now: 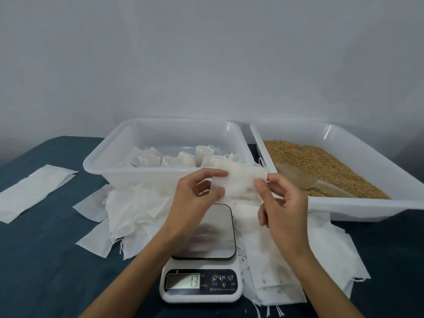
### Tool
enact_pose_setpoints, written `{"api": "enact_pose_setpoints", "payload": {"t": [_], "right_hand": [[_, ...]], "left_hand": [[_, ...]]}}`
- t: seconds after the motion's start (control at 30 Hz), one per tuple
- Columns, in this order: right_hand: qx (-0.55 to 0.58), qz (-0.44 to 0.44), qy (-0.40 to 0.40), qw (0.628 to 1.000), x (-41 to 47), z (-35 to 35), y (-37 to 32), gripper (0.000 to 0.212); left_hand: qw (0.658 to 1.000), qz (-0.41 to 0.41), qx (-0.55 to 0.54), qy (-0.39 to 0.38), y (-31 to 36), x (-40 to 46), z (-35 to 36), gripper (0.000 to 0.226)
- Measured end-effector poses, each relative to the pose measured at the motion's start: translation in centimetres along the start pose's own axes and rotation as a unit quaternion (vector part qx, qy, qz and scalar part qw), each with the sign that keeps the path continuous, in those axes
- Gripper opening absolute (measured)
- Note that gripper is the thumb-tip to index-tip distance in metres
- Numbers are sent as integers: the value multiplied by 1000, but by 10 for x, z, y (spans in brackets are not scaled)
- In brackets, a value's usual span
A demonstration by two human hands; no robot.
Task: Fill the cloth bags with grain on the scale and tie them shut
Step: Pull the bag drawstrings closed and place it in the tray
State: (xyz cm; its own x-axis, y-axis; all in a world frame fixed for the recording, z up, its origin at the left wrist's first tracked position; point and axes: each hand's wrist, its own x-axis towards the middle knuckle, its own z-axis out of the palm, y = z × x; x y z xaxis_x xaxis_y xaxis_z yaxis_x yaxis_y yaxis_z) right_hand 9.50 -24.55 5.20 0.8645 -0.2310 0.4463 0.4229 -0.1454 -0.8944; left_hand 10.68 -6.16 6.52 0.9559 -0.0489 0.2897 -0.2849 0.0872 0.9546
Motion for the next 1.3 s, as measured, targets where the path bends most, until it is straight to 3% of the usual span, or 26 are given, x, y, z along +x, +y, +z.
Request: {"api": "enact_pose_setpoints", "payload": {"t": [0.2, 0.3, 0.53, 0.6, 0.7, 0.77, 0.83, 0.9, 1.0, 1.07, 1.13, 1.2, 1.27, 1.3], "right_hand": [[24, 11, -132, 991, -1, 0, -1, 19], [25, 16, -118, 993, 0, -1, 2, 48], [-23, -24, -148, 988, -1, -3, -6, 58], [-20, -21, -148, 988, 2, -6, -9, 59], [-49, -17, -180, 982, 14, -16, -23, 55], [-115, -12, -238, 964, 27, -22, -35, 56], [-193, -9, -308, 931, 41, -24, -51, 55], [-255, -4, -379, 890, 51, -19, -68, 53], [-286, -9, -460, 840, 56, -5, -93, 40], [-265, -12, -443, 856, 64, -6, -103, 41], [-242, -5, -345, 907, 84, -22, -102, 39], [-295, -11, -259, 919, 110, -50, -84, 26], [-421, 31, -236, 875, 137, -85, -51, 18], [-495, 70, -238, 833, 147, -100, -34, 26]], "left_hand": [[999, -29, -31, 10, 1, 4, -2, 28], [998, -38, -47, 20, -1, 6, -4, 28], [997, -57, -45, 3, 0, 7, -6, 30], [998, -40, -50, 18, 4, 7, -8, 30], [995, 69, 46, 49, 8, 4, -12, 32], [983, 121, 139, -7, 8, -3, -11, 45], [967, 95, 217, -94, 4, -9, -6, 72], [962, 56, 233, -130, -1, -13, 2, 85], [976, 35, 188, -106, -5, -14, 10, 56], [983, 12, 168, -79, -4, -13, 8, 37], [990, -18, 123, -66, -3, -12, 5, 29], [993, -41, 95, -65, -3, -12, 3, 25], [993, -45, 92, -63, -4, -12, 4, 27], [993, -45, 88, -64, -4, -12, 5, 30]]}}
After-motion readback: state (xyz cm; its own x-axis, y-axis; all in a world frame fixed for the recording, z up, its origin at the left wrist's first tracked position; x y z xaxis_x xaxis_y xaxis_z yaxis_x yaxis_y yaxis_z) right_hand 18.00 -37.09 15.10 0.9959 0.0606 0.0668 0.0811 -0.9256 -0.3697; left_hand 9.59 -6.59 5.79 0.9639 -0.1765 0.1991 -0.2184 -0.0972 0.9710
